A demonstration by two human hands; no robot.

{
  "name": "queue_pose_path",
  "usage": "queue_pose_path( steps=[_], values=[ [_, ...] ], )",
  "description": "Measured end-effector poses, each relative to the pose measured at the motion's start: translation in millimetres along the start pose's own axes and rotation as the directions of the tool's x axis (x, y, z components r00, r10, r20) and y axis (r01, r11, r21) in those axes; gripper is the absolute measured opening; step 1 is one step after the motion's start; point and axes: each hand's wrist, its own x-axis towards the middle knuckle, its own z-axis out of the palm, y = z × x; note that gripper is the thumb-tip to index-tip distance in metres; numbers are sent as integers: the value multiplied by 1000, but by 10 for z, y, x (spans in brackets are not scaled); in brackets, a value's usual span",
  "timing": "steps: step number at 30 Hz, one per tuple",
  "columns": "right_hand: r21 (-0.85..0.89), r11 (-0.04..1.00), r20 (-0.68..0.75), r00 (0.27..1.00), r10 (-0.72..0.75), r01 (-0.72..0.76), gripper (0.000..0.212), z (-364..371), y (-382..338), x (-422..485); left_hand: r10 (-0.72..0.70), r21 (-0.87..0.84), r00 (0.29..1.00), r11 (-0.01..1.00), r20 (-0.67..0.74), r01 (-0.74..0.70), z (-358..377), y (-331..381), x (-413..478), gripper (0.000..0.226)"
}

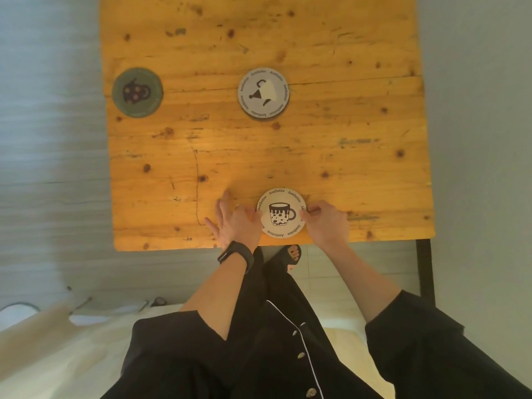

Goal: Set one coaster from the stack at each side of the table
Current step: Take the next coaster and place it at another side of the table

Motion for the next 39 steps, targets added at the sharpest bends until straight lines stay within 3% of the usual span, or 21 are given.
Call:
queue_pose_path(
  steps=[11, 17, 23, 28, 31, 36, 39],
  values=[
    [18, 1000, -6, 1000, -7, 7, 14, 33, -24, -48, 26, 27, 999, 999, -35, -25, 41, -54, 30, 25],
    [-51, 991, -47, 991, -124, 122, 17, 18, -24, -99, 118, 192, 993, 974, 31, -122, 40, -21, 51, 33],
    [-286, 904, -20, 941, -337, 318, 17, 40, -62, -161, 134, 307, 991, 942, 26, -136, -28, -17, 89, 32],
    [-321, 919, 145, 970, -192, 230, 19, -110, -283, 35, 221, 324, 972, 917, 75, -234, -126, 21, 298, 28],
    [-234, 948, 232, 959, -161, 215, 27, -209, -522, 299, 288, 218, 957, 932, 38, -289, -249, 89, 644, 32],
    [90, 987, 70, 988, -136, 129, 38, -272, -1101, 873, 414, 157, 903, 905, -113, -396, -386, 221, 1394, 59],
    [118, 983, -45, 990, -135, 140, 60, -236, -1463, 1191, 504, 224, 851, 855, -148, -468, -334, 230, 1699, 67]
  ],
)
